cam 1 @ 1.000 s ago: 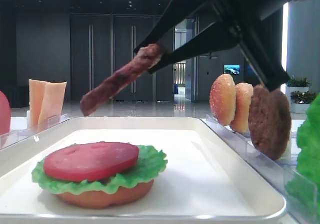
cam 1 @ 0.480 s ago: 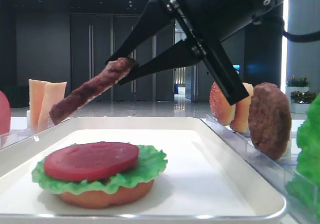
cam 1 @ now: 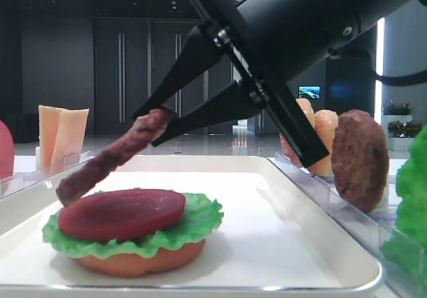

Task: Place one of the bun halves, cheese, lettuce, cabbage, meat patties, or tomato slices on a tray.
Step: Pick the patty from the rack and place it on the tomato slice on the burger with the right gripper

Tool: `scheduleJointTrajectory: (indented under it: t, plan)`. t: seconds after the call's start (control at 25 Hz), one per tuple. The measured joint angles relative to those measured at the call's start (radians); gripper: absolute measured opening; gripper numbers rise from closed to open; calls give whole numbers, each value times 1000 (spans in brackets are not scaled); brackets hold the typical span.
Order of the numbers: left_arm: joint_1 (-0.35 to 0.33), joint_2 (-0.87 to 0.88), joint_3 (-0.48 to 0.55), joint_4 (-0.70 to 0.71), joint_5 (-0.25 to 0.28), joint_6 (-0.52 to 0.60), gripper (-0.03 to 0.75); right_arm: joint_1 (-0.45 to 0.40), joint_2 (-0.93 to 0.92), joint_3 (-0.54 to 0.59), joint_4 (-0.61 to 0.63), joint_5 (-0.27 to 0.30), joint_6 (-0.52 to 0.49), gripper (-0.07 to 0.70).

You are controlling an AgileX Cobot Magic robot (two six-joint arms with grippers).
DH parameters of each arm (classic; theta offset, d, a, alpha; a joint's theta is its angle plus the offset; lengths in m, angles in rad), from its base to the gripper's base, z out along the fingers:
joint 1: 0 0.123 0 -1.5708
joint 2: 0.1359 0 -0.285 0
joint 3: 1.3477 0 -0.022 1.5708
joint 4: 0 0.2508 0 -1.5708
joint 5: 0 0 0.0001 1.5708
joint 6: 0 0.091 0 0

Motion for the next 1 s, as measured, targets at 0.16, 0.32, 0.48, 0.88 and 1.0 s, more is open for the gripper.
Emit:
scheduleJointTrajectory:
  t: [0.16, 0.32, 0.48, 0.88, 1.0]
  plan:
    - [0, 0, 0, 0, 0, 0, 692, 6, 5, 0, 1, 0, -9, 121]
    - [0, 0, 0, 0, 0, 0, 692, 6, 5, -1, 2, -2, -12, 121]
    - [0, 0, 0, 0, 0, 0, 692, 6, 5, -2, 2, -12, -13, 121]
    - [0, 0, 0, 0, 0, 0, 692, 6, 5, -2, 2, -41, -12, 121]
    - [0, 0, 0, 0, 0, 0, 692, 6, 5, -2, 2, -46, -12, 121]
